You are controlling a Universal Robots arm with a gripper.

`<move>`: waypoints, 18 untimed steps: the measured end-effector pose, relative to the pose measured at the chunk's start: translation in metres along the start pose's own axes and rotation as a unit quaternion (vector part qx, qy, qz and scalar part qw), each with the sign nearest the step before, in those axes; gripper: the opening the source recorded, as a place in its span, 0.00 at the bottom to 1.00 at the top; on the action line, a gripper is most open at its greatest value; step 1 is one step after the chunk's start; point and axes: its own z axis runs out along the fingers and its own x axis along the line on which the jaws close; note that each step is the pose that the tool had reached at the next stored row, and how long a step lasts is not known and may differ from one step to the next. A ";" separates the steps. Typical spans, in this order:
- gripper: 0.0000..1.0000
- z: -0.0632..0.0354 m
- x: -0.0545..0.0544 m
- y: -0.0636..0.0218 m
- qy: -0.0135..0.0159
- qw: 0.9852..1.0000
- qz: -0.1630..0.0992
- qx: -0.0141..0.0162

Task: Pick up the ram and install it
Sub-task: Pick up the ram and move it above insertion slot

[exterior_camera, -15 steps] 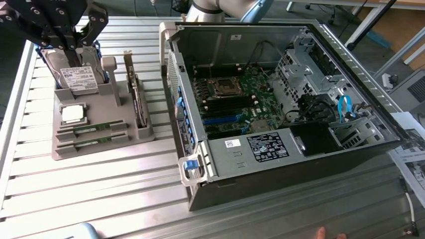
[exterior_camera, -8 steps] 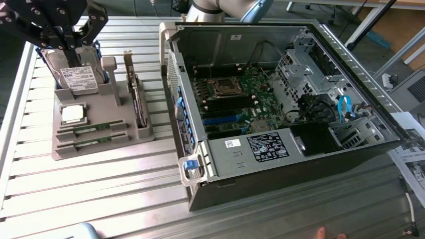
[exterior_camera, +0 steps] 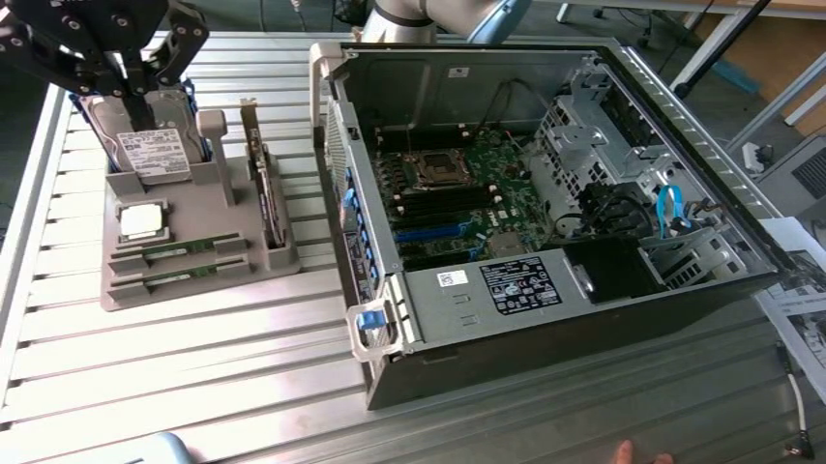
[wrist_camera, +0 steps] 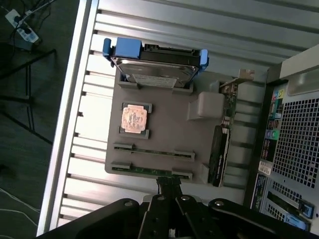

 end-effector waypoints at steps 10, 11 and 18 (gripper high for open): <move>0.11 0.0000 0.000 0.0000 0.007 0.998 -0.065 -0.001; 0.11 0.0000 0.000 0.0000 0.008 0.997 -0.072 -0.001; 0.11 0.0000 0.000 0.0000 0.015 0.993 -0.119 -0.002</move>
